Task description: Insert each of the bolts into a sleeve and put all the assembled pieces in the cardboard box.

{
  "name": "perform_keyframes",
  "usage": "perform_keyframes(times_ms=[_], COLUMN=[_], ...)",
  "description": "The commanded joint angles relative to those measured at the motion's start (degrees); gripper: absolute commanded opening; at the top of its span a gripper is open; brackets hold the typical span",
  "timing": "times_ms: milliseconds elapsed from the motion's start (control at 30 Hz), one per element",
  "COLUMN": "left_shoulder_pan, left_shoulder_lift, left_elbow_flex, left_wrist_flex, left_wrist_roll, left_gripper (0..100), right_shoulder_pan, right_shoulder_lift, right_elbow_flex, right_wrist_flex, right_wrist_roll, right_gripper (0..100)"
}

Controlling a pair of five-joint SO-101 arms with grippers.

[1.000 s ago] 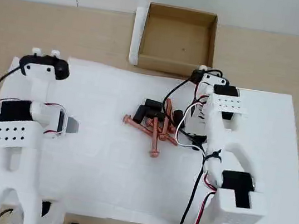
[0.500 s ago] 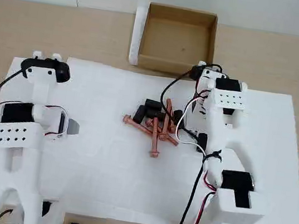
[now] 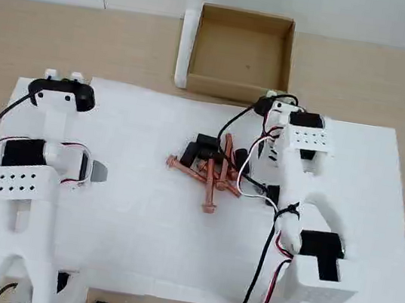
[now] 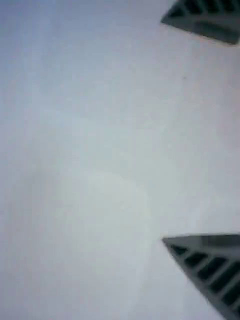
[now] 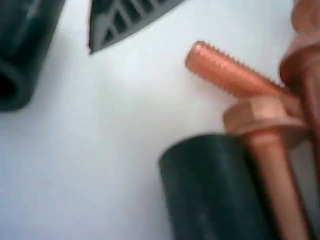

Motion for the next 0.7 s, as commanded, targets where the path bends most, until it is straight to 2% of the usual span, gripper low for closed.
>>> perform_keyframes(times_ms=[0, 300, 600, 667], left_shoulder_pan=[0.18, 0.18, 0.18, 0.18], left_shoulder_lift=[-1.76, -1.76, -1.76, -1.76], left_elbow_flex=[-0.13, -0.13, -0.13, -0.13], left_wrist_flex=[-1.14, -1.14, -1.14, -1.14], left_wrist_roll=[0.26, 0.26, 0.09, 0.09], left_gripper=[25, 25, 25, 25], right_shoulder_pan=[-0.40, -0.40, -0.13, -0.04], right_shoulder_lift=[-0.22, 0.22, 9.19, 9.27], right_elbow_flex=[0.62, 1.23, 0.53, -0.35], right_wrist_flex=[-1.80, -4.09, -5.32, -5.05], right_wrist_roll=[0.18, 0.35, 0.35, 0.35], right_gripper=[20.4, 20.3, 20.3, 17.0])
